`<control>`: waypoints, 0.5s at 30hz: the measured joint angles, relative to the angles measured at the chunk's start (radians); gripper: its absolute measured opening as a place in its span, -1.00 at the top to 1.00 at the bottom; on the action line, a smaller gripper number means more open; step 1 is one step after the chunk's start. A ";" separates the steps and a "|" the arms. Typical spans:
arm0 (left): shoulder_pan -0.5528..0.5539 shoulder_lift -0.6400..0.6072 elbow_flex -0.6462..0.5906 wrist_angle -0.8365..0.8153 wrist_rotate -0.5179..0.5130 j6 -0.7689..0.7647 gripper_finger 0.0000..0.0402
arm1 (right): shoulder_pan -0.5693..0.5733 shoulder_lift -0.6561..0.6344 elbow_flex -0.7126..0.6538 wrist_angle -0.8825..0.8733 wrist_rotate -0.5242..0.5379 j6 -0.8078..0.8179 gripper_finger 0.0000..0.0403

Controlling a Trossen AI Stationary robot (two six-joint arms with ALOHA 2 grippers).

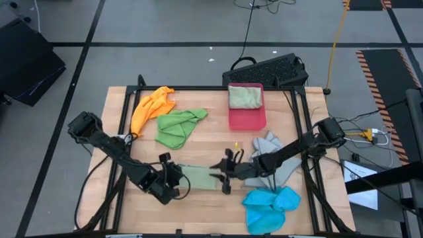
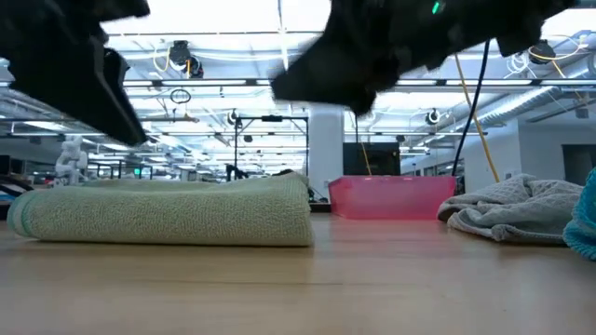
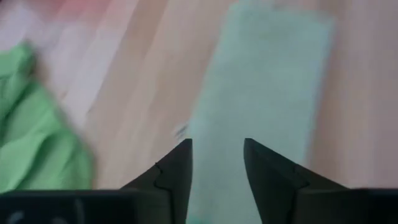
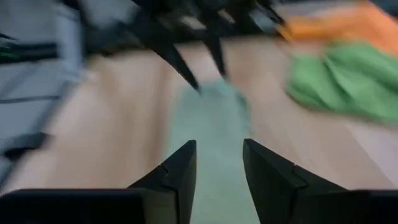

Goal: Fold microfiber towels
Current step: Fold the light green microfiber cloth

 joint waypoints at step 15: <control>0.010 0.000 -0.348 0.486 -0.072 -0.012 0.63 | -0.050 0.287 0.001 0.353 -0.007 -0.071 0.75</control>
